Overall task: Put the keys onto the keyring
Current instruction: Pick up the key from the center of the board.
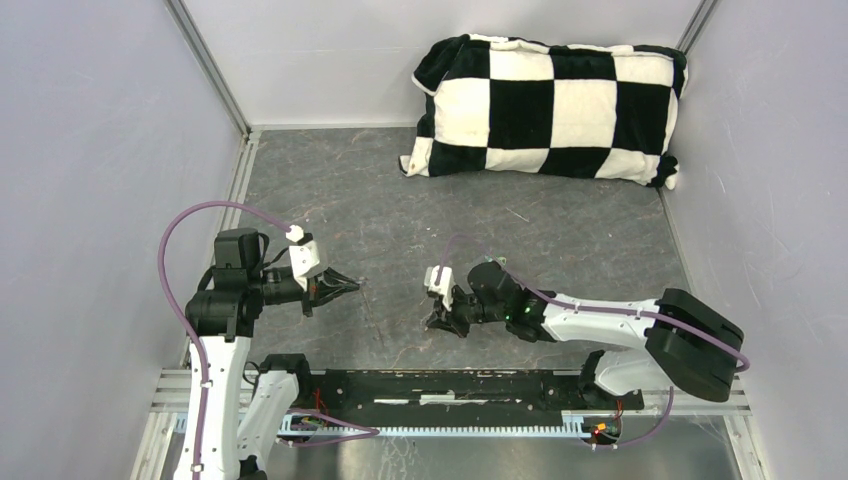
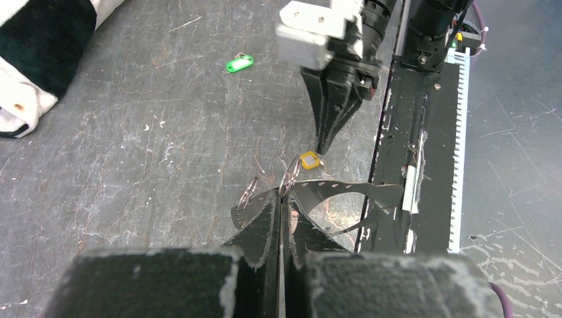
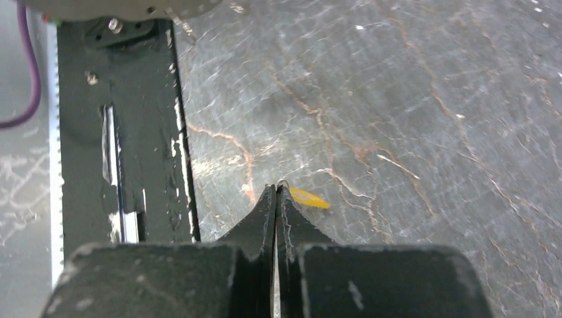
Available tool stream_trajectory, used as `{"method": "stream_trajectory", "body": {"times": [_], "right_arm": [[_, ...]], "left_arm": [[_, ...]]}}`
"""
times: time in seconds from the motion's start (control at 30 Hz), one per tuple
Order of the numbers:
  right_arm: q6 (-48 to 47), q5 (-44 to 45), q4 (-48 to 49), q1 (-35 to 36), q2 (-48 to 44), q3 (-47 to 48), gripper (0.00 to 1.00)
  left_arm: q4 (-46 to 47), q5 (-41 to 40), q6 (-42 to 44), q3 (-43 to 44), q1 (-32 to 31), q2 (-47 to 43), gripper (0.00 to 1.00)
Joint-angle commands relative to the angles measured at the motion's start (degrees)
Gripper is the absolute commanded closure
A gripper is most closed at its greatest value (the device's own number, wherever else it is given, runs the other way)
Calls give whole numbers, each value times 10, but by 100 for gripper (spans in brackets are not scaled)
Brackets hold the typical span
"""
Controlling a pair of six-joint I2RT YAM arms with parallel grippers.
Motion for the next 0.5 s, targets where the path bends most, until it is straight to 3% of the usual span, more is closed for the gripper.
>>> {"method": "stream_trajectory", "body": {"times": [0.0,0.2,0.3,0.47], "right_arm": [[115,-39,93,-46,-10,-19,100],[248,-75,166,-131,7,-42,100],[199,-17,57,-133,16,12,100],[150,88,-14,-112,-35,45,100]], "left_arm": [[17,-6,-19,-2,-1,-3,98],[17,-15,-21,-5,-1,-8,98],[17,-17,-20,-6,-1,-10,98],[17,-24,-22,-7,-1,-12,98]]}}
